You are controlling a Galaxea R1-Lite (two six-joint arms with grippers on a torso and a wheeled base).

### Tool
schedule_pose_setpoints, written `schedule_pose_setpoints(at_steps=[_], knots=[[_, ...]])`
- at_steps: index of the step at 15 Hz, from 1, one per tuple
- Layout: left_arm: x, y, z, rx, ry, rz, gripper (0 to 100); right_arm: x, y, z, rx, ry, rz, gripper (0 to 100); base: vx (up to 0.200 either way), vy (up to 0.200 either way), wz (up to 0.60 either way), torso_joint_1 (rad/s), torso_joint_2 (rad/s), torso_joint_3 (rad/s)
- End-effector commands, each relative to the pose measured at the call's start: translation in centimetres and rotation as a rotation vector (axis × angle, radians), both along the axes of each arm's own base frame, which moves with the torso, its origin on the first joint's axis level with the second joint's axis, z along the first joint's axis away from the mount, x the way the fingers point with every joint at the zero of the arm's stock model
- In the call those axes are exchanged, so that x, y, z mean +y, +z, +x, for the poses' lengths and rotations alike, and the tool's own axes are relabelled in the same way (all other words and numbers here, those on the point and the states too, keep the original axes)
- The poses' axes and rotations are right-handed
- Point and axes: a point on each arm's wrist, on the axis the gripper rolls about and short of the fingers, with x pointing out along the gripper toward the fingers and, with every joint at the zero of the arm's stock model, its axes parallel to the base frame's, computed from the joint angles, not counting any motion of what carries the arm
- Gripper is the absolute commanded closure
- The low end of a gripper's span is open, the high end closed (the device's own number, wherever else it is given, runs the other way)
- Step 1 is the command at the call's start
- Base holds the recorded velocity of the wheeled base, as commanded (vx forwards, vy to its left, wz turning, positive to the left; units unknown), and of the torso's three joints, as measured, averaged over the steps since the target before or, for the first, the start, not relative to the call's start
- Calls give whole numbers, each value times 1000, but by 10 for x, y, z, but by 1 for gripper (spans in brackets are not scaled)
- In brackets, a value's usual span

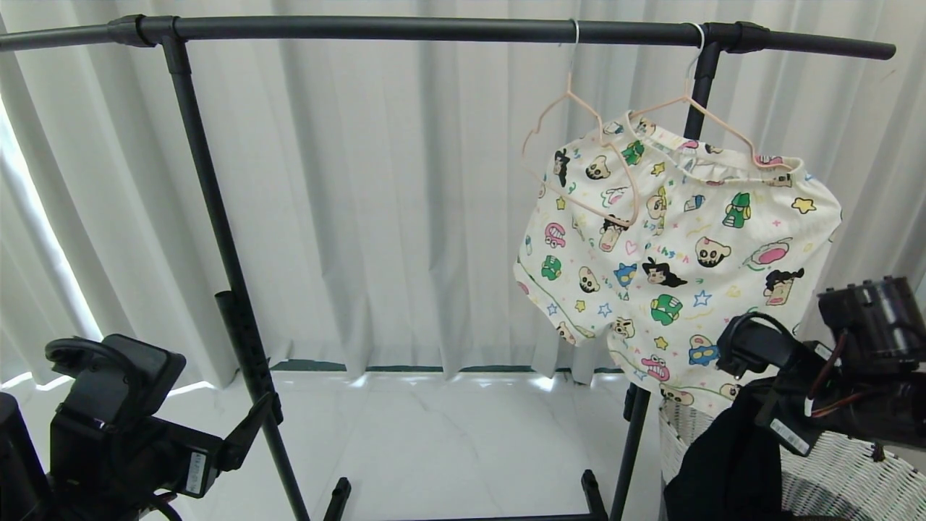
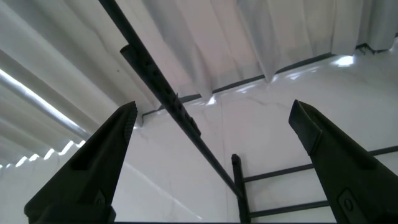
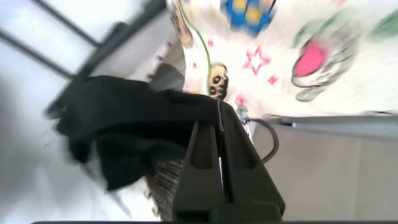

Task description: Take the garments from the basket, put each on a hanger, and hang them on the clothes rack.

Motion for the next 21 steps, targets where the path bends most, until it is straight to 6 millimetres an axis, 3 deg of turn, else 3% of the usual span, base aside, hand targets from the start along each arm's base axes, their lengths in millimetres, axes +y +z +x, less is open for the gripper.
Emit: schedule_pose_setpoints(at_steps=[1,3,5,18,21], knots=[[0,1,-1,-5,0,-2,0,14,76,-25,-74,62,89,100,0,0,0,0,0,0],[0,1,-2,-10,-2,-2,0,19,99,-35,-29,78,103,100,0,0,0,0,0,0],[0,1,-2,-9,-7,0,0,25,110,-39,-24,110,106,100,0,0,0,0,0,0],[1,4,-7,-36,-10,-11,0,33,107,-39,-10,145,99,100,-200,0,0,0,2,2],[-12,12,-11,-67,-111,-42,0,35,107,-40,-10,154,102,100,-133,0,0,3,-2,2]])
